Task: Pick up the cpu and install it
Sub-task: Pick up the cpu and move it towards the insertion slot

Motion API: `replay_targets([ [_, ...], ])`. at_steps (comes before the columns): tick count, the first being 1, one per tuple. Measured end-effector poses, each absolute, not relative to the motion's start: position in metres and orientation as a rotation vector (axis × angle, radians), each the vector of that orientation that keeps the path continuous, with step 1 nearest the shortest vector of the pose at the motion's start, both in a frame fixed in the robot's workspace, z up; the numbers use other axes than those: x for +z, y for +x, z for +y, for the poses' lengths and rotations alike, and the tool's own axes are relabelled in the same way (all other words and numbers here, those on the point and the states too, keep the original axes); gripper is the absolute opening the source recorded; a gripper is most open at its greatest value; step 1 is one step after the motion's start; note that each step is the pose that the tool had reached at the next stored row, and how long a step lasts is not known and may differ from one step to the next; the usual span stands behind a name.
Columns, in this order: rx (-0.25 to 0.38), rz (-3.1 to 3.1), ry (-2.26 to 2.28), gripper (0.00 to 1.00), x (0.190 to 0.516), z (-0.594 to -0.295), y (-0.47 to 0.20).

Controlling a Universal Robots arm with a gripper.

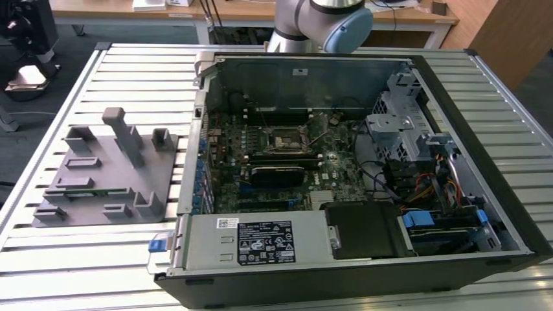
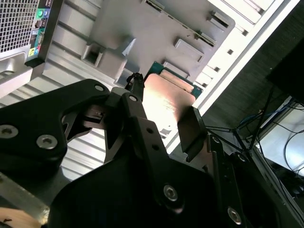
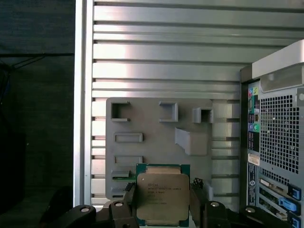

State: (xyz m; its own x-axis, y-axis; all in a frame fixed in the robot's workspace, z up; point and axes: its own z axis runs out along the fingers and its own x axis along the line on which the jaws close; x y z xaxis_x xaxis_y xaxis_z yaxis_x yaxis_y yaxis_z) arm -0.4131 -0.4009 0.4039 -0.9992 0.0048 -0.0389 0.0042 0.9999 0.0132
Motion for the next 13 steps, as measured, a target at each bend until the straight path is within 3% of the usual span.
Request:
replay_targets([
  [13, 0.02, 3.103, 0.007, 0.53, 0.404, -0.401, -0.365],
])
